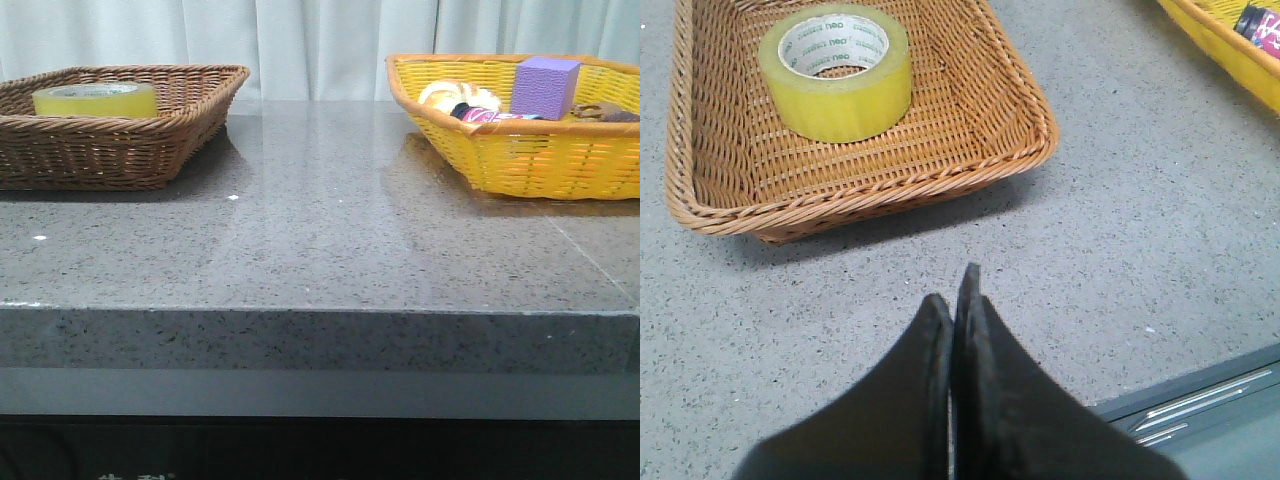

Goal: Transfer tape with both arms

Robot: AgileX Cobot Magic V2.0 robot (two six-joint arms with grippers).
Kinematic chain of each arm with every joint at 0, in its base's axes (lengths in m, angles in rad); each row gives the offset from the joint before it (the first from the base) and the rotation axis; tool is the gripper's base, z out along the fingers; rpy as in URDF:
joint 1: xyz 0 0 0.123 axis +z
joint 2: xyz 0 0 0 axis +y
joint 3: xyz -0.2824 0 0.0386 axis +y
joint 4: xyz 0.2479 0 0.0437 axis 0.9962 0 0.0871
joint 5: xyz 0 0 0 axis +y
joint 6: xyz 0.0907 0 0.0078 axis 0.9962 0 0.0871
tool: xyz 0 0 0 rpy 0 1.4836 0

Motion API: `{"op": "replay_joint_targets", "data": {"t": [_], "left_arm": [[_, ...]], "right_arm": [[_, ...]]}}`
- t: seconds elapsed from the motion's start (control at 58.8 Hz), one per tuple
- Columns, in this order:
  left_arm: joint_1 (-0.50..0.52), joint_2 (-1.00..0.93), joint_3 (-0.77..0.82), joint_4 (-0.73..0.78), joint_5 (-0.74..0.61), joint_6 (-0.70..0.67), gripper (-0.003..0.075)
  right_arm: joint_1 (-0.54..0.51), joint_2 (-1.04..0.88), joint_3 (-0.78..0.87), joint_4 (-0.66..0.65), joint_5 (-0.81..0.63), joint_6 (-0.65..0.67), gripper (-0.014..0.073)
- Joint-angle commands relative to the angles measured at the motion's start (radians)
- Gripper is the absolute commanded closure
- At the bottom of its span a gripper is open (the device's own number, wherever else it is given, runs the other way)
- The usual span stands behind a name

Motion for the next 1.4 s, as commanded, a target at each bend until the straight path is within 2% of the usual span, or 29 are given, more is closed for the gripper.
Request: {"op": "replay_joint_targets", "data": {"t": [0.0,0.357,0.494,0.596,0.715,0.817,1.004,1.157,1.378], "left_arm": [[-0.008,-0.001,-0.026,-0.011,-0.066,-0.004,0.074],[-0.009,-0.001,-0.023,-0.011,-0.071,-0.004,0.074],[0.001,-0.075,0.019,0.003,-0.093,-0.002,0.074],[0.035,-0.177,0.112,0.019,-0.172,-0.002,0.074],[0.08,-0.319,0.273,0.019,-0.36,-0.002,0.074],[0.118,-0.436,0.398,0.012,-0.464,-0.002,0.074],[0.129,-0.564,0.557,0.008,-0.543,-0.002,0.074],[0.134,-0.604,0.681,0.008,-0.667,-0.004,0.074],[0.135,-0.677,0.77,0.092,-0.704,-0.137,0.074]], "right_arm": [[0.001,-0.001,-0.024,0.004,-0.061,-0.002,0.0662],[0.001,-0.001,-0.024,0.004,-0.061,-0.002,0.0662],[0.001,-0.001,-0.024,0.004,-0.061,-0.002,0.0662],[0.001,-0.001,-0.024,0.004,-0.061,-0.002,0.0662],[0.001,-0.001,-0.024,0.004,-0.061,-0.002,0.0662],[0.001,-0.001,-0.024,0.004,-0.061,-0.002,0.0662],[0.001,-0.001,-0.024,0.004,-0.061,-0.002,0.0662],[0.001,-0.001,-0.024,0.004,-0.061,-0.002,0.0662],[0.001,-0.001,-0.024,0.004,-0.061,-0.002,0.0662]]}}
